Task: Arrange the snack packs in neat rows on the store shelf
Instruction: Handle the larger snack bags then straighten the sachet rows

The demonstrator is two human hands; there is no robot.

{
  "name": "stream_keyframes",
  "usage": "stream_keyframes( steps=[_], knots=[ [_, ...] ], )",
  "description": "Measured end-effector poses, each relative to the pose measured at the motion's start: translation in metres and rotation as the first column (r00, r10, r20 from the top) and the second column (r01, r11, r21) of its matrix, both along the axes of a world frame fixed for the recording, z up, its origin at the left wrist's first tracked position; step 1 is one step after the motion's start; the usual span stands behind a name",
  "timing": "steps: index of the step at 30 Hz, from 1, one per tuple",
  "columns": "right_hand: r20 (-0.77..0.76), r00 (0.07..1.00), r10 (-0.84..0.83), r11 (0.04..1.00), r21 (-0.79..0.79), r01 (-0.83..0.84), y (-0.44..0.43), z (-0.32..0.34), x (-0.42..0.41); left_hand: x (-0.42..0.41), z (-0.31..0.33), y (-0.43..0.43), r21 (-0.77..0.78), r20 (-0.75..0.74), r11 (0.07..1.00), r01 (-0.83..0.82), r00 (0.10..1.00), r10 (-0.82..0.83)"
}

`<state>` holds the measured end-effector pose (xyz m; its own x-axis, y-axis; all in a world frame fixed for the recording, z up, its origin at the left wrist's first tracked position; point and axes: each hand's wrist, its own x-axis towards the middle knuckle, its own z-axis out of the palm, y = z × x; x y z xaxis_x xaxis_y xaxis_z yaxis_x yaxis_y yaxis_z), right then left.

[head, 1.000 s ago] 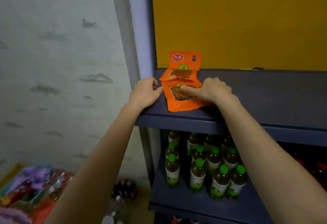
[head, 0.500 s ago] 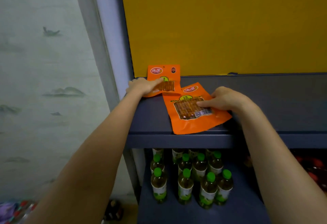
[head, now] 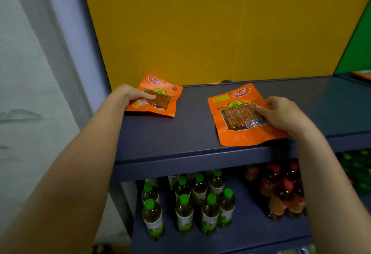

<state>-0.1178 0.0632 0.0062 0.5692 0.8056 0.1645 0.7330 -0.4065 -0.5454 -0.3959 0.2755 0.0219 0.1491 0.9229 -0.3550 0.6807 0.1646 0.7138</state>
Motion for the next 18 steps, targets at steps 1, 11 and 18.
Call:
stream_keyframes(
  steps=[1,11,18],
  knots=[
    [-0.008,1.0,-0.013,0.999,0.052,0.013,-0.003,-0.001,0.001,0.0,0.003,-0.005,-0.001,0.053,1.0,0.023,0.998,-0.023],
    [-0.173,0.964,-0.203,0.84,0.475,0.262,-0.092,-0.011,0.011,0.027,0.044,-0.099,0.299,0.558,0.94,0.167,0.769,-0.314],
    [-0.38,0.854,-0.354,0.697,0.502,0.512,-0.204,-0.045,0.01,0.079,0.012,-0.178,0.265,0.684,0.869,0.418,0.554,-0.475]
  ],
)
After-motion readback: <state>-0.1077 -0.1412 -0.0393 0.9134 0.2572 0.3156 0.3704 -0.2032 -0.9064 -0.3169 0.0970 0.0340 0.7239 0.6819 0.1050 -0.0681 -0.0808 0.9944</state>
